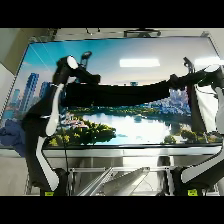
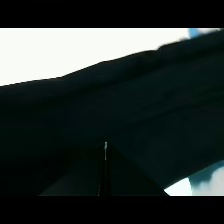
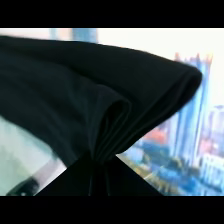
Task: Fold the shirts.
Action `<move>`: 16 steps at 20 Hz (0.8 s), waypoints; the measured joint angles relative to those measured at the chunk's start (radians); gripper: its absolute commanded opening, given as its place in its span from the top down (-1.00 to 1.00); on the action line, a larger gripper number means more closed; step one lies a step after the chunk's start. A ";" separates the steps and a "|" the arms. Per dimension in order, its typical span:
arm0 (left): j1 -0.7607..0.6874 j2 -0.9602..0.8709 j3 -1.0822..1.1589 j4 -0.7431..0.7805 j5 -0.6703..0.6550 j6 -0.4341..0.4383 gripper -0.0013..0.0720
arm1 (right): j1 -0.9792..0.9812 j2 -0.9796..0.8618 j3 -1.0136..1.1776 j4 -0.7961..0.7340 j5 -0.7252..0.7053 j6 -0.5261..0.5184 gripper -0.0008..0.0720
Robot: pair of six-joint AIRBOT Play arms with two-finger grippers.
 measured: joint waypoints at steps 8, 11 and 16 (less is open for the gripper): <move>-0.237 -0.153 0.003 -0.209 0.206 -0.001 0.92 | -0.001 0.045 0.307 0.047 0.244 0.096 0.93; -0.240 -0.153 0.039 -0.306 0.222 0.000 0.92 | 0.009 0.053 0.330 0.079 0.261 0.111 0.93; -0.098 0.032 0.072 -0.451 0.078 0.055 0.92 | 0.113 0.057 0.340 0.105 0.229 0.148 0.93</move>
